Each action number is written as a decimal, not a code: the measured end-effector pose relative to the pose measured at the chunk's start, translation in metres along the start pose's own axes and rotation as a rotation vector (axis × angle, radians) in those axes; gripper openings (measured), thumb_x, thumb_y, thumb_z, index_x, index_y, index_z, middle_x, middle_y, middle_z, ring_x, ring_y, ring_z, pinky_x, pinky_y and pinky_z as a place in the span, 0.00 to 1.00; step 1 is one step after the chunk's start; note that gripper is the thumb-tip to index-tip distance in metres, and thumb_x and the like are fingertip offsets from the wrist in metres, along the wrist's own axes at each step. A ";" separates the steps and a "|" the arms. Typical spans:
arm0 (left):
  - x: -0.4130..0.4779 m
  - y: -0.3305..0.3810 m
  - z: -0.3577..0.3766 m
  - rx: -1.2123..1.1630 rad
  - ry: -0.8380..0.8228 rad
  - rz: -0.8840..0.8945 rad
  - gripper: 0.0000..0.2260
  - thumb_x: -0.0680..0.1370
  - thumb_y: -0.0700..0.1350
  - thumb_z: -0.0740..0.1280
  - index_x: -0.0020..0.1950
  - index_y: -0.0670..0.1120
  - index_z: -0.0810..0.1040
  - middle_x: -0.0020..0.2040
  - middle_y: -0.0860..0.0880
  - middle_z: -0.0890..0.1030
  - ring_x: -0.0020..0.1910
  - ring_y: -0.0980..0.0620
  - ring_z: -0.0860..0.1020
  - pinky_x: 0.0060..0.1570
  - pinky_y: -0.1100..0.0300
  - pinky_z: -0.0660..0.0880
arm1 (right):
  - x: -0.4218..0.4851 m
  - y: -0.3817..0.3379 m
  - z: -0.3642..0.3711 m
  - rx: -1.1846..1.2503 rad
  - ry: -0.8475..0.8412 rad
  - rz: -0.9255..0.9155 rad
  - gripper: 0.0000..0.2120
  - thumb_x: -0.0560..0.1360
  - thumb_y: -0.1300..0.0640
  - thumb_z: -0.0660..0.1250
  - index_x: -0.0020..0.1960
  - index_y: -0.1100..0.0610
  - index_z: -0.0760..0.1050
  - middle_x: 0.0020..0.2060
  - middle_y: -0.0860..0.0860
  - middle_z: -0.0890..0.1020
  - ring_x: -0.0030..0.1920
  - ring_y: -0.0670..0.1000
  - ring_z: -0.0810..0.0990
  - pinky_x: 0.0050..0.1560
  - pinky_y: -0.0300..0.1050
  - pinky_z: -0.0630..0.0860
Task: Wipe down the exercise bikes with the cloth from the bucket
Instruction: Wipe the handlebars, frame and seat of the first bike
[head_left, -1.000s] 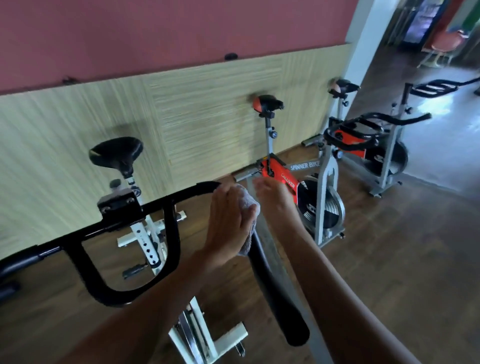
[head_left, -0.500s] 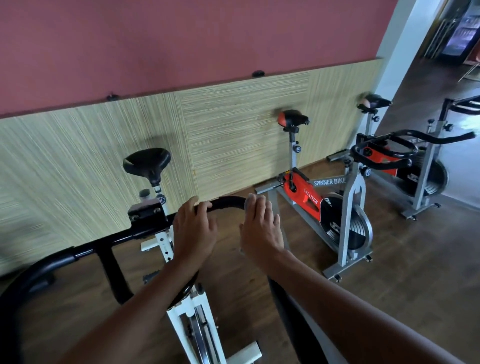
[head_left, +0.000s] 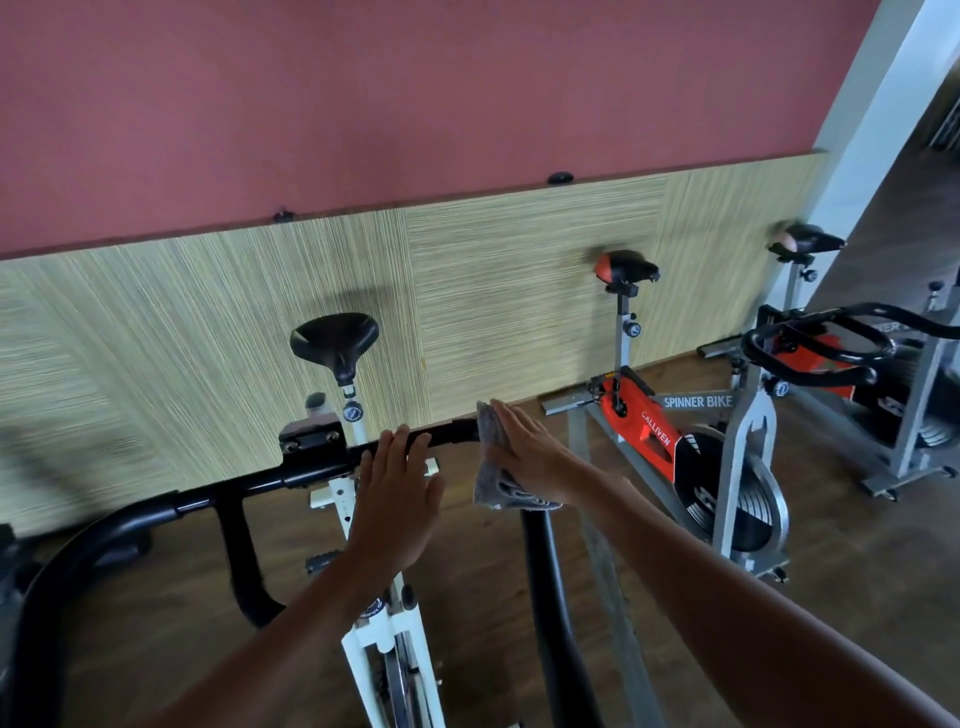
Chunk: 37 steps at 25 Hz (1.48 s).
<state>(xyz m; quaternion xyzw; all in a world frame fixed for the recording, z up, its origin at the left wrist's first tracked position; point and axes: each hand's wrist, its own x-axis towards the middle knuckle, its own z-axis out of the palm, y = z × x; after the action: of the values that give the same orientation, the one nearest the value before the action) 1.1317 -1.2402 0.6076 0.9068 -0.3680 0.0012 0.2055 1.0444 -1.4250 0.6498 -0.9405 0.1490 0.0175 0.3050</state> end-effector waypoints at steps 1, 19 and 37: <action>0.000 0.000 -0.001 -0.006 0.000 0.000 0.28 0.83 0.58 0.51 0.79 0.47 0.58 0.81 0.45 0.53 0.81 0.45 0.46 0.78 0.48 0.43 | -0.006 -0.001 0.002 -0.020 0.012 -0.021 0.32 0.84 0.50 0.56 0.81 0.58 0.43 0.81 0.51 0.50 0.80 0.53 0.46 0.80 0.49 0.46; -0.002 -0.001 0.000 0.007 -0.011 -0.005 0.38 0.76 0.69 0.39 0.80 0.49 0.57 0.81 0.47 0.53 0.81 0.48 0.46 0.78 0.48 0.45 | -0.053 -0.030 0.044 -0.222 0.155 0.139 0.37 0.82 0.54 0.60 0.81 0.58 0.40 0.79 0.56 0.35 0.78 0.63 0.34 0.78 0.62 0.52; -0.060 0.054 -0.025 -0.408 0.176 0.006 0.19 0.80 0.58 0.58 0.64 0.51 0.77 0.65 0.56 0.77 0.68 0.56 0.72 0.73 0.39 0.61 | -0.123 -0.007 0.033 0.294 0.397 -0.022 0.23 0.83 0.64 0.58 0.77 0.55 0.64 0.73 0.43 0.67 0.73 0.42 0.66 0.71 0.29 0.61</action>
<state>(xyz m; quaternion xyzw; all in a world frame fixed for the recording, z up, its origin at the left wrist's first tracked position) 1.0561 -1.2257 0.6410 0.8418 -0.3440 0.0064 0.4159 0.9314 -1.3671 0.6421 -0.8725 0.1969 -0.1929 0.4035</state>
